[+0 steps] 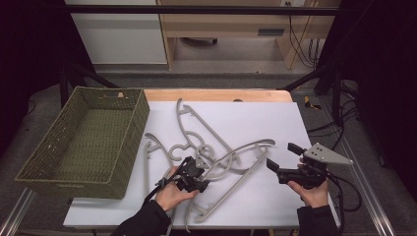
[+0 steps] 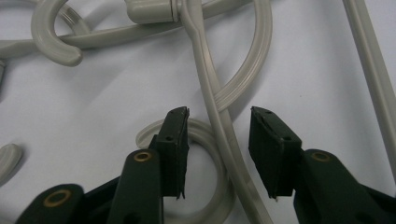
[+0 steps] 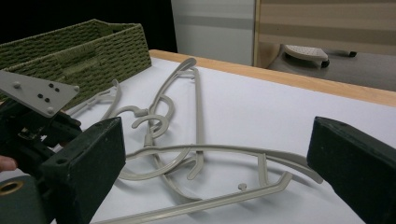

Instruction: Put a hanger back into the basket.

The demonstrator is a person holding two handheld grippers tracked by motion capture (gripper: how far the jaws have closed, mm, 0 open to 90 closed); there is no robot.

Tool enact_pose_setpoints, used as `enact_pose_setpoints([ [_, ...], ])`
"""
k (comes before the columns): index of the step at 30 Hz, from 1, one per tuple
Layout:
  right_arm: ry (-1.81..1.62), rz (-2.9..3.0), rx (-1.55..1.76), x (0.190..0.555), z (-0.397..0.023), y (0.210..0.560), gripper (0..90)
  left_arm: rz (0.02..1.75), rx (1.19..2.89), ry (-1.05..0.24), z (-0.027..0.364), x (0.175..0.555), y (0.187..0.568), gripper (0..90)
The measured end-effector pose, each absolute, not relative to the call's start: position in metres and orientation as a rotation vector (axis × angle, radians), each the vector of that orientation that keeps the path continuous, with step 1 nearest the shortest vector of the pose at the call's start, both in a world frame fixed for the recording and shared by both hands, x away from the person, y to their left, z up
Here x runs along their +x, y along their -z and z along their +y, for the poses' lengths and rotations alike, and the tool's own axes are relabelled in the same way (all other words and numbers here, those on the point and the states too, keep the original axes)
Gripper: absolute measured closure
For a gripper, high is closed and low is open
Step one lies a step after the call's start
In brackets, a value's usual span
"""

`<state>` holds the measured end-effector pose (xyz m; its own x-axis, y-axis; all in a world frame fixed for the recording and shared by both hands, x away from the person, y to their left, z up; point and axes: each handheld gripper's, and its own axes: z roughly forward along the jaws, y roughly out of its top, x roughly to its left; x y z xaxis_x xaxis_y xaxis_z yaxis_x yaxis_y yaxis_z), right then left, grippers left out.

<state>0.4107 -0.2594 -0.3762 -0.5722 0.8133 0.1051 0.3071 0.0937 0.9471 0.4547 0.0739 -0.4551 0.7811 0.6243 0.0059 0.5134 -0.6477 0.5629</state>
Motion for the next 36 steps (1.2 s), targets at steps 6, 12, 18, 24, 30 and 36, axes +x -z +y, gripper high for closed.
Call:
enact_pose_setpoints([
  [6,-1.486,1.932,1.098,0.411,-0.259,0.377,4.6,0.869,2.423,-0.306,0.07,0.454,0.457,63.3],
  [12,-1.483,1.938,1.097,0.411,-0.258,0.377,4.6,0.907,2.43,-0.31,0.07,0.453,0.456,73.9],
  [18,-1.486,1.937,1.101,0.411,-0.259,0.377,4.6,0.973,2.392,-0.29,0.071,0.454,0.455,78.0],
  [24,-1.483,1.939,1.097,0.411,-0.259,0.377,4.6,0.975,2.36,-0.29,0.073,0.452,0.452,80.9],
  [30,-1.486,1.942,1.098,0.411,-0.259,0.377,4.6,0.956,2.321,-0.283,0.072,0.447,0.448,81.2],
  [36,-1.488,1.937,1.096,0.41,-0.26,0.376,4.6,0.938,2.24,-0.257,0.082,0.441,0.436,81.5],
])
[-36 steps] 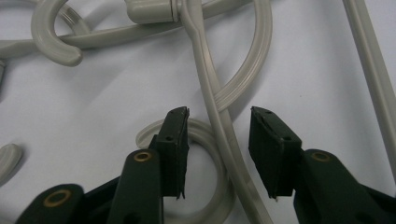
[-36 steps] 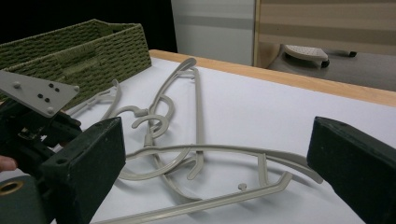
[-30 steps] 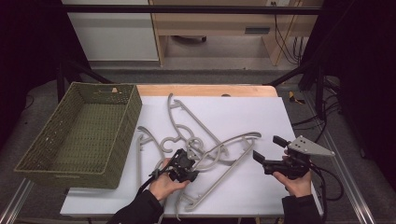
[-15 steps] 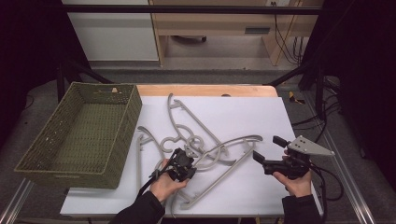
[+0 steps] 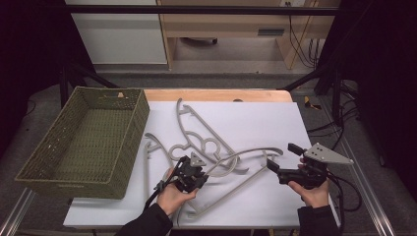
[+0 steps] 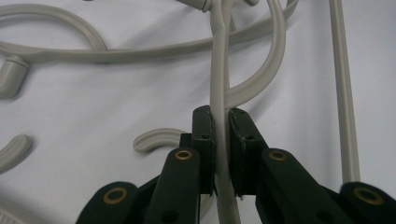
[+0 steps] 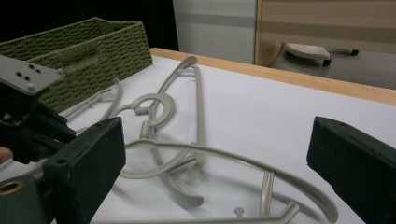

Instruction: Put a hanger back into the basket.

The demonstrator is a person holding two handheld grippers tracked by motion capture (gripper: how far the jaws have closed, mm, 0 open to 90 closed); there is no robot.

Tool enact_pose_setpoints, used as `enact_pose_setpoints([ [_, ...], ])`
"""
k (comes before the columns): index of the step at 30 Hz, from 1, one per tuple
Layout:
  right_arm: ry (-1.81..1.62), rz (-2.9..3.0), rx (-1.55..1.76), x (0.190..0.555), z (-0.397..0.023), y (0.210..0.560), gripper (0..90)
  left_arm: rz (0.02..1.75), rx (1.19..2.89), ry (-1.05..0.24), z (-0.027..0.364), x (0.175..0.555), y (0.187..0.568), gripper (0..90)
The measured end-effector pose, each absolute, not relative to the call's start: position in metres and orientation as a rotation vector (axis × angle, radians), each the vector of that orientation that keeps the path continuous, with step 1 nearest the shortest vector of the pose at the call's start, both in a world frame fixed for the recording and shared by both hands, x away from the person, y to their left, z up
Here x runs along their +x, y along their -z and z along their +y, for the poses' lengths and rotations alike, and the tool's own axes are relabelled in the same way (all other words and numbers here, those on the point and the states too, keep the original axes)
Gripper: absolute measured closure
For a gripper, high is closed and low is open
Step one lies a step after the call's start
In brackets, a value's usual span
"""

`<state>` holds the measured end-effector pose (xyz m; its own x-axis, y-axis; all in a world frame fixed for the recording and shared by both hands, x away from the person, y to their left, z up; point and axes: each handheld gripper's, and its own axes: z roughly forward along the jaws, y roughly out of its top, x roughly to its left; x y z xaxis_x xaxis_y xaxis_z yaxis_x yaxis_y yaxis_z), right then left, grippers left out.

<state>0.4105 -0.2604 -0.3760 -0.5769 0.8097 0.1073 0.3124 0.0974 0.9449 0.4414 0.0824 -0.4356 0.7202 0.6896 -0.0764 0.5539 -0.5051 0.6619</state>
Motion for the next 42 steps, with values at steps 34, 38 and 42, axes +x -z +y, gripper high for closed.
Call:
enact_pose_setpoints([
  [34,-1.495,1.918,1.11,0.41,-0.268,0.376,4.4,0.969,2.007,-0.436,0.179,0.433,0.35,81.7],
  [38,-1.49,1.913,1.119,0.41,-0.267,0.377,4.4,0.963,1.999,-0.463,0.187,0.434,0.338,81.8],
  [42,-1.486,1.919,1.116,0.411,-0.267,0.377,4.4,0.967,1.988,-0.481,0.197,0.437,0.326,81.8],
])
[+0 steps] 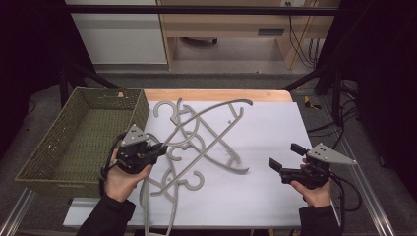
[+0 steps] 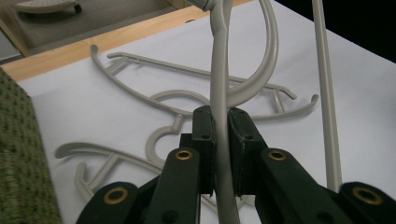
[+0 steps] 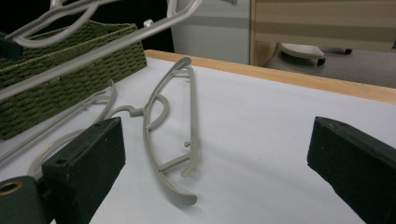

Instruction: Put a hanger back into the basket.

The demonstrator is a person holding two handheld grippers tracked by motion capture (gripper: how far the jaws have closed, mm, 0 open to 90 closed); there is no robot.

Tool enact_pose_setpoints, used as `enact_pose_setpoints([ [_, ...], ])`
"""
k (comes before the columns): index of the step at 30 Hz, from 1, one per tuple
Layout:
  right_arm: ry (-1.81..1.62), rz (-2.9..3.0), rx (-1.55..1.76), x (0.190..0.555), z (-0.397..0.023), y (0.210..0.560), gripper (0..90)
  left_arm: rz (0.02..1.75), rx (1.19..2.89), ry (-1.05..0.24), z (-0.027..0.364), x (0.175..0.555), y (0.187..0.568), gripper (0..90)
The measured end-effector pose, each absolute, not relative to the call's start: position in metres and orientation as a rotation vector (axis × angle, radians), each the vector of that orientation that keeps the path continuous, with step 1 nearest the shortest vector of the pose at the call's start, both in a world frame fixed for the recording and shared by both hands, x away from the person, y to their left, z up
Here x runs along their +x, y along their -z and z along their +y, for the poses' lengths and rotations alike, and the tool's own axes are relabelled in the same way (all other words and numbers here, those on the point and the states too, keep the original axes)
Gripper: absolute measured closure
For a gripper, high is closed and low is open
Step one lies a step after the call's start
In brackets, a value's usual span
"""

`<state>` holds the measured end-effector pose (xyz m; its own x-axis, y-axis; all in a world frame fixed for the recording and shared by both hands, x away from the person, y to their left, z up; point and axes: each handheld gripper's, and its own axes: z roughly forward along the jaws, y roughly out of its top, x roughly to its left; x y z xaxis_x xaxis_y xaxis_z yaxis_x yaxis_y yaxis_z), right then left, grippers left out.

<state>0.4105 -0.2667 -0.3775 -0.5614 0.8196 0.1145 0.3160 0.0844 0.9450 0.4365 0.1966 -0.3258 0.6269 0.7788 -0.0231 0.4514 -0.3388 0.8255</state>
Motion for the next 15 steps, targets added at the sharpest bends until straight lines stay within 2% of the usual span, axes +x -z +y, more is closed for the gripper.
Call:
enact_pose_setpoints([
  [15,-1.482,1.915,1.117,0.411,-0.266,0.378,3.8,1.019,1.977,-0.599,0.252,0.461,0.277,81.8],
])
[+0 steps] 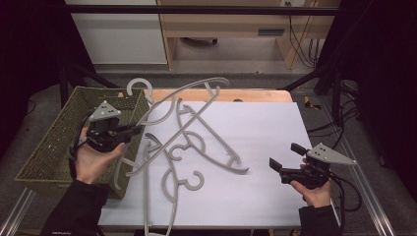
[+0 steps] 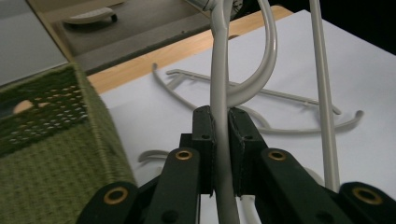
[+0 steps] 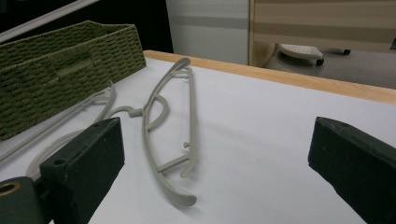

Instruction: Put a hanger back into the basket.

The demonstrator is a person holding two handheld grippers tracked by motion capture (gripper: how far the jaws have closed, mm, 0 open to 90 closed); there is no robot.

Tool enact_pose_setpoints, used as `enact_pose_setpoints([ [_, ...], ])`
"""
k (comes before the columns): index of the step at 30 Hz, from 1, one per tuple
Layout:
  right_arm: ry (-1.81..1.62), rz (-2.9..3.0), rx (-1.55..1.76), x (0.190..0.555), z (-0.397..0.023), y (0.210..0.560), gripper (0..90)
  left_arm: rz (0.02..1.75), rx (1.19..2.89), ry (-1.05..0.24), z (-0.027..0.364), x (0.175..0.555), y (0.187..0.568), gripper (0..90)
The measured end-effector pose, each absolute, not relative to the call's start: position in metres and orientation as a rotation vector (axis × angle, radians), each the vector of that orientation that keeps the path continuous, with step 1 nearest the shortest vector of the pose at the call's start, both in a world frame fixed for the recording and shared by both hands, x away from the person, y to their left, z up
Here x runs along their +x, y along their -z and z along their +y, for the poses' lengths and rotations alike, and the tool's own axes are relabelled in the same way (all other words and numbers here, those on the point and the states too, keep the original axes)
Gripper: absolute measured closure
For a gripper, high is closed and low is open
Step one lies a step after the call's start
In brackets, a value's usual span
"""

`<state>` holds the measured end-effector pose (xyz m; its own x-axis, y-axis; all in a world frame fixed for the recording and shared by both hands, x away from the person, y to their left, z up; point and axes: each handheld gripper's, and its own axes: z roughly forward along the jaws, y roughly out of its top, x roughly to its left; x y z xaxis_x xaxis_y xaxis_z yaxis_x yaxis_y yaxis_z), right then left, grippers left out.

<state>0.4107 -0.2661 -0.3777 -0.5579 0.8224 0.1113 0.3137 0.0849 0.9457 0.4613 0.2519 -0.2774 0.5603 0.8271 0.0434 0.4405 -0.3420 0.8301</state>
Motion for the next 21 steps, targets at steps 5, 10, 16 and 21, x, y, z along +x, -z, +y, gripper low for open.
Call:
enact_pose_setpoints([
  [5,-1.482,1.912,1.12,0.411,-0.266,0.378,3.7,1.035,1.985,-0.659,0.274,0.468,0.267,81.8],
  [10,-1.477,1.915,1.122,0.411,-0.265,0.378,3.7,1.09,1.974,-0.663,0.298,0.476,0.265,81.8],
  [16,-1.471,1.925,1.121,0.412,-0.264,0.38,3.6,1.158,1.975,-0.7,0.325,0.487,0.271,81.8],
  [21,-1.468,1.93,1.126,0.413,-0.263,0.38,3.7,1.197,1.975,-0.702,0.344,0.495,0.279,81.8],
])
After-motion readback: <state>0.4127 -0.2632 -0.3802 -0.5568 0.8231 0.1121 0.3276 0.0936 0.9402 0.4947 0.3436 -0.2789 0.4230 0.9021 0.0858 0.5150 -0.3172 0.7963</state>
